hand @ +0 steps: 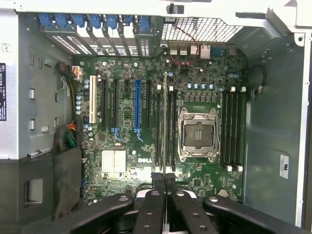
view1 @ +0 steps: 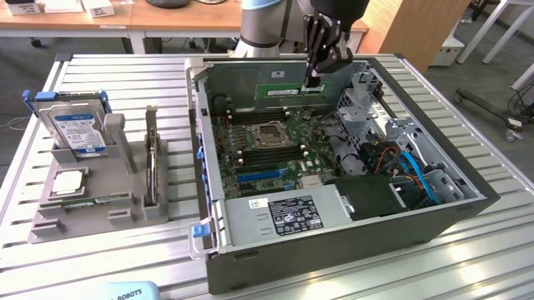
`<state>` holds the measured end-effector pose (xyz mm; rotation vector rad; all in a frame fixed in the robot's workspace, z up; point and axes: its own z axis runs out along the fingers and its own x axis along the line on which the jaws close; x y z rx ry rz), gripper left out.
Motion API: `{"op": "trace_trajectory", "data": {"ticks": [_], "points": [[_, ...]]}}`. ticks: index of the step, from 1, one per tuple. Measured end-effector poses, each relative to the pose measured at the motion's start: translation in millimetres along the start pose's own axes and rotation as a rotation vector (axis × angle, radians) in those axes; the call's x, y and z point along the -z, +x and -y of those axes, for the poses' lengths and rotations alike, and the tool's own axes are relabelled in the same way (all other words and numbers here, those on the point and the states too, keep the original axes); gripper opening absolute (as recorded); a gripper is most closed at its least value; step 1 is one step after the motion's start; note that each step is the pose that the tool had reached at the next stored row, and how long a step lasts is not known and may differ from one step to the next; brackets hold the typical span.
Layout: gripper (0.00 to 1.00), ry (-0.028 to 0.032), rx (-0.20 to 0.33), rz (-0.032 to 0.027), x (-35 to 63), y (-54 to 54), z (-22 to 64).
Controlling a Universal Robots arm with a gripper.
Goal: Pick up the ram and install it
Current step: 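Pick up the ram and move it above insertion slot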
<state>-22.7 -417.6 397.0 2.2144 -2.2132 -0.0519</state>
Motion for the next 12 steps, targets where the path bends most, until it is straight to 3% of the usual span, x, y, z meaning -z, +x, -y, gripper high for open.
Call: {"op": "trace_trajectory", "data": {"ticks": [12], "points": [[0.11, 0.0001, 0.000, 0.0035, -7.9, 0.1, 0.2]]}}
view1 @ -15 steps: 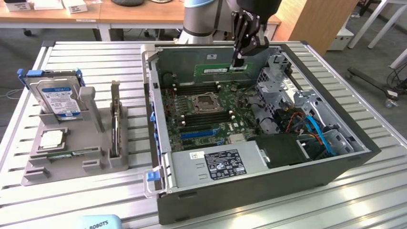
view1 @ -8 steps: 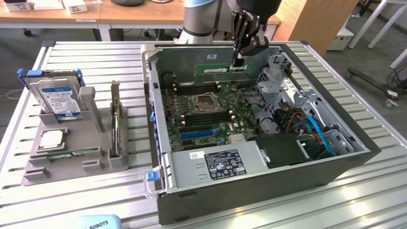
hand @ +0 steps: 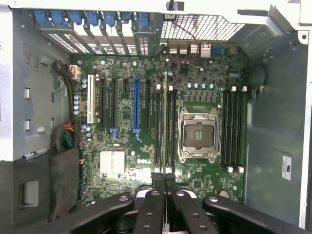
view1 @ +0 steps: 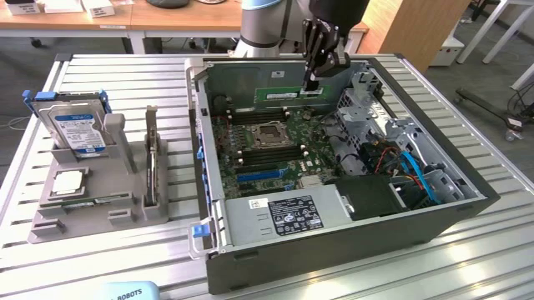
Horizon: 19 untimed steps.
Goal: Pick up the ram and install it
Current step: 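Pick up the ram and move it above insertion slot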
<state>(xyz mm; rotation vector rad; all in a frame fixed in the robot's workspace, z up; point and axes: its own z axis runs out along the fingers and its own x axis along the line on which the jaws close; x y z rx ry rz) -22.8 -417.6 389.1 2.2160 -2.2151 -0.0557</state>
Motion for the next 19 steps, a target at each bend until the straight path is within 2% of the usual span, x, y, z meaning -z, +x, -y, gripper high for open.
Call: {"op": "trace_trajectory", "data": {"ticks": [7, 11, 19], "points": [[0.11, 0.0000, 0.000, 0.0038, -10.0, 0.2, 0.3], [0.11, 0.0000, 0.000, 0.0039, -15.9, 0.3, 0.5], [0.11, 0.0000, 0.000, 0.0039, -19.4, 0.4, 0.6]]}}
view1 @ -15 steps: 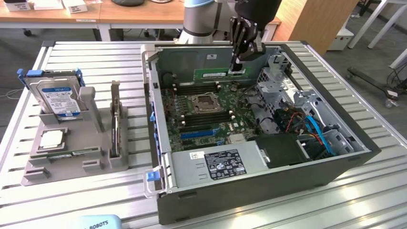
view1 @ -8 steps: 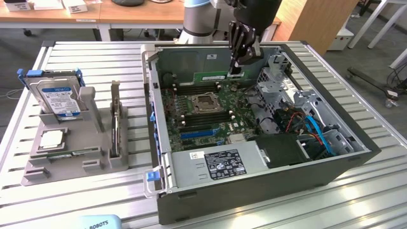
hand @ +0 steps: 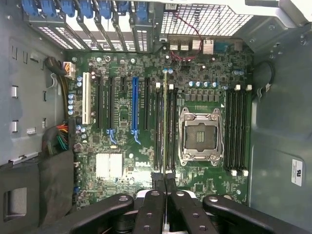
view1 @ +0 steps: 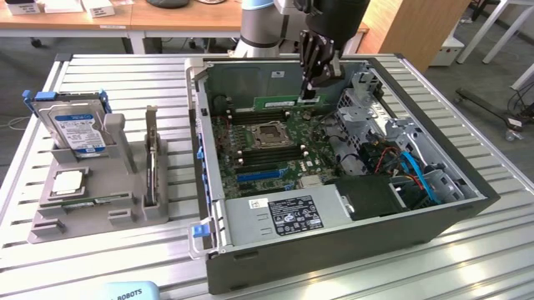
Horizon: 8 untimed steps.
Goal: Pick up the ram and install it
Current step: 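Pick up the ram and move it above insertion slot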
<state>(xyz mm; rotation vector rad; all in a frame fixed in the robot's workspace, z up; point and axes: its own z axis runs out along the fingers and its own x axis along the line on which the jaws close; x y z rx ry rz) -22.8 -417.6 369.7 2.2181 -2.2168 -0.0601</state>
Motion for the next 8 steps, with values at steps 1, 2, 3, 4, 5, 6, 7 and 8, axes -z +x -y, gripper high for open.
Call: {"op": "trace_trajectory", "data": {"ticks": [1, 2, 3, 4, 5, 6, 7, 8], "points": [[0.11, 0.0000, 0.000, -0.0001, -0.4, 0.0, 0.0], [0.11, -0.0001, 0.000, -0.0002, -0.6, 0.0, 0.0], [0.11, -0.0001, 0.000, -0.0002, -0.9, 0.0, 0.0], [0.11, 0.0000, 0.000, 0.0000, -1.3, 0.0, 0.1], [0.11, 0.0000, 0.000, 0.0000, -1.6, 0.0, 0.1], [0.11, -0.0001, 0.000, -0.0002, -1.7, 0.0, 0.1], [0.11, -0.0001, 0.000, -0.0003, -1.8, 0.1, 0.1], [0.11, -0.0001, 0.000, -0.0003, -2.0, 0.1, 0.0]]}}
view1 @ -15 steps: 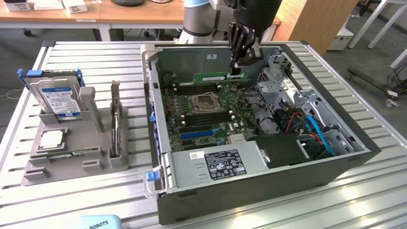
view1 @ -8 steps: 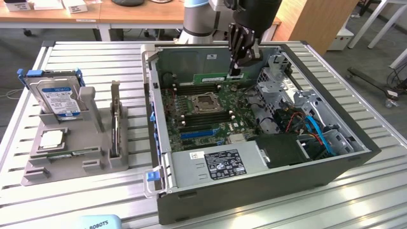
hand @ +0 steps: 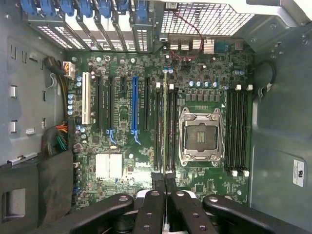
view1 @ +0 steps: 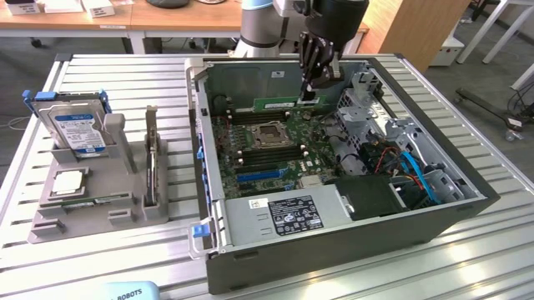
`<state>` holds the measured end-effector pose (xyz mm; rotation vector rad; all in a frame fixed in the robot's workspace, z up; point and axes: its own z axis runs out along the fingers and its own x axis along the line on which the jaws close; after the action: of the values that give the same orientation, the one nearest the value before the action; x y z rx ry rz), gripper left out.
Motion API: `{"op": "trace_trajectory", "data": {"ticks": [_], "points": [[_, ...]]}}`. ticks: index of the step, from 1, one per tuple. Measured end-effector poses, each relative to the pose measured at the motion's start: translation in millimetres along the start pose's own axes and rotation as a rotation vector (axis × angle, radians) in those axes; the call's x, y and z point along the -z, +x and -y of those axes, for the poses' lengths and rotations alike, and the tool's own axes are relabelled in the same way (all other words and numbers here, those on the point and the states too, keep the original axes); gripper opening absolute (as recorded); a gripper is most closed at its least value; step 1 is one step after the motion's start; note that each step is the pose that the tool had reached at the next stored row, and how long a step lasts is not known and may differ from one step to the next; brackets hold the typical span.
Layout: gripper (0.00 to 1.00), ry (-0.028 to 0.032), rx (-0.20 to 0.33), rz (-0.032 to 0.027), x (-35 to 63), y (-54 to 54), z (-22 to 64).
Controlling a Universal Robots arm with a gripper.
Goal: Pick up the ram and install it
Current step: 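Pick up the ram and move it above insertion slot, then insert the ram into the slot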
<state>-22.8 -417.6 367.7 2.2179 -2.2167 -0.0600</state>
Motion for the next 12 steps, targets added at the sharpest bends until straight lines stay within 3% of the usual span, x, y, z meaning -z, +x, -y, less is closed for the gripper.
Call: {"op": "trace_trajectory", "data": {"ticks": [12], "points": [[0.11, 0.0025, 0.000, 0.0002, -0.6, 0.0, -5.6]]}}
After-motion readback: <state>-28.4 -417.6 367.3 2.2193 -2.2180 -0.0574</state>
